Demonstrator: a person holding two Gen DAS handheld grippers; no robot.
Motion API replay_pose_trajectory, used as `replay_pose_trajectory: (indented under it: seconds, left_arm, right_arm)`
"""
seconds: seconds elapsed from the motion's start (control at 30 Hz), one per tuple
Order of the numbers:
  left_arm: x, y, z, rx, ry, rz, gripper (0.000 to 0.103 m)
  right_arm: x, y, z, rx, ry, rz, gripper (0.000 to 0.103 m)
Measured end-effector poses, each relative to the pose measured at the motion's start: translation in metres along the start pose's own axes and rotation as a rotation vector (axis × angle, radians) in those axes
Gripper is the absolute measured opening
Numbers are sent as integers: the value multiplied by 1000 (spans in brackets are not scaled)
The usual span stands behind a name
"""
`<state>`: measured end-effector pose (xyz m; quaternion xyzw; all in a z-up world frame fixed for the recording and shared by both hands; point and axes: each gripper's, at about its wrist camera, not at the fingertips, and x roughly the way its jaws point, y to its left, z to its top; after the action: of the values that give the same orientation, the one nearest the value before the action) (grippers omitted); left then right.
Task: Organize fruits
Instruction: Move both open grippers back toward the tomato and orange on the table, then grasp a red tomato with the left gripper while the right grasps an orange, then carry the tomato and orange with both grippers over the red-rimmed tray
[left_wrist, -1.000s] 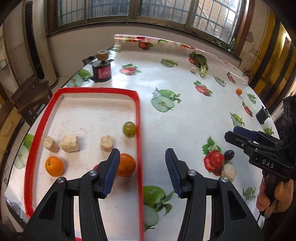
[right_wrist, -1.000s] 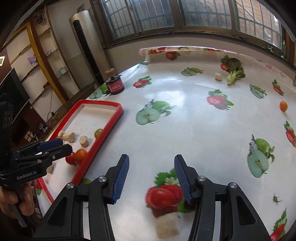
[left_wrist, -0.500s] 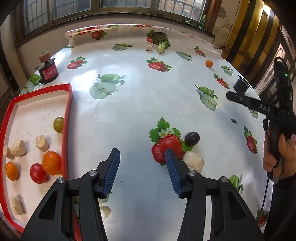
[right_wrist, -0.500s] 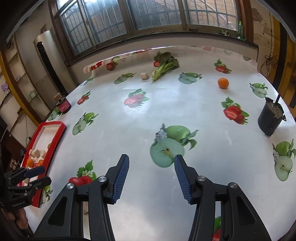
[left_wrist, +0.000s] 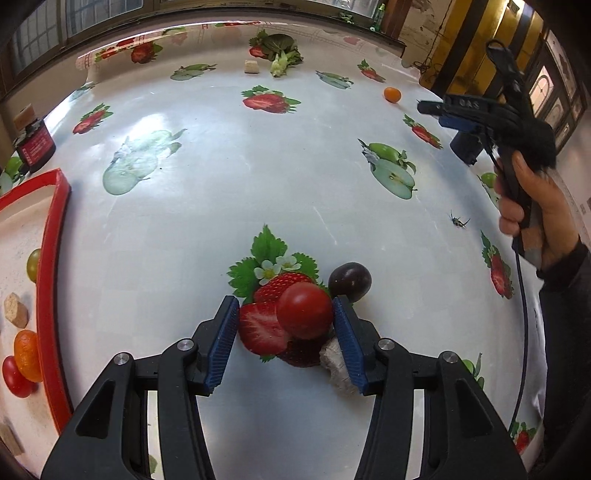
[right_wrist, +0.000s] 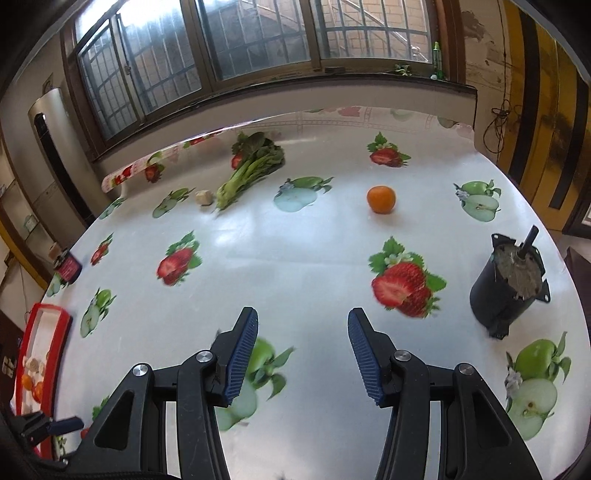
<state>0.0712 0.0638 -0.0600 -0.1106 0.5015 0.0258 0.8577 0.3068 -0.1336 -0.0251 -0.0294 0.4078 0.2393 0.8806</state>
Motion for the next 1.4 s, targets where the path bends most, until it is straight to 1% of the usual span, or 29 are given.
replay_pose_trajectory:
  seconds: [0.03, 0.1, 0.13, 0.17, 0.2, 0.23, 0.3, 0.33, 0.37, 0.47, 0.5, 0.53, 0.57, 0.63, 0.73, 0.9, 1.13, 1.3, 1.4]
  left_arm:
    - [2, -2, 0, 6, 3, -5, 51]
    - [2, -3, 0, 17, -12, -11, 49]
    - [2, -2, 0, 17, -17, -25, 44]
    - [2, 0, 0, 11, -18, -55, 35]
    - [1, 2, 0, 2, -16, -85, 32]
    - [0, 3, 1, -5, -15, -99, 29]
    - [-2, 2, 2, 2, -24, -88, 28]
    - [-3, 2, 2, 8, -29, -64, 28]
    - [-3, 3, 2, 11, -32, -56, 28]
    - [-3, 11, 1, -13, -29, -87, 28]
    - [-3, 12, 1, -16, -31, -90, 28]
    - [-3, 14, 1, -18, -34, -92, 28]
    - [-3, 14, 0, -19, -36, -94, 28]
    - [-4, 14, -1, -16, -43, -91, 28]
    - [-7, 14, -3, -10, -50, -91, 28]
    - [-22, 16, -7, -18, -74, -72, 28]
    - [-51, 29, -15, -61, -126, -18, 28]
    - [-73, 38, -23, -92, -169, 19, 28]
    - [-83, 44, -30, -113, -188, 43, 28]
  right_arm:
    - [9, -9, 8, 22, -4, -22, 53]
    - [27, -29, 25, 88, -5, -32, 53]
    - [36, -38, 33, 116, -3, -40, 53]
    - [44, -45, 41, 135, -6, -48, 53]
    - [52, -51, 49, 148, -8, -52, 53]
    - [60, -54, 56, 153, -9, -59, 53]
    - [77, -57, 71, 143, 1, -86, 53]
    - [86, -58, 77, 135, 7, -115, 53]
    - [94, -60, 83, 136, 10, -134, 53]
    - [121, -71, 93, 149, 55, -174, 52]
    - [131, -74, 94, 153, 85, -182, 50]
    - [135, -77, 92, 155, 100, -181, 42]
    - [133, -75, 92, 129, 79, -193, 27]
    - [127, -69, 86, 98, 81, -193, 27]
    - [101, -50, 70, 45, 46, -169, 27]
    - [45, -5, 27, -25, 29, -42, 27]
    - [-24, 53, -42, -59, 37, 136, 27]
    - [-65, 92, -82, -77, 38, 233, 27]
    - [-90, 114, -100, -94, 26, 279, 27]
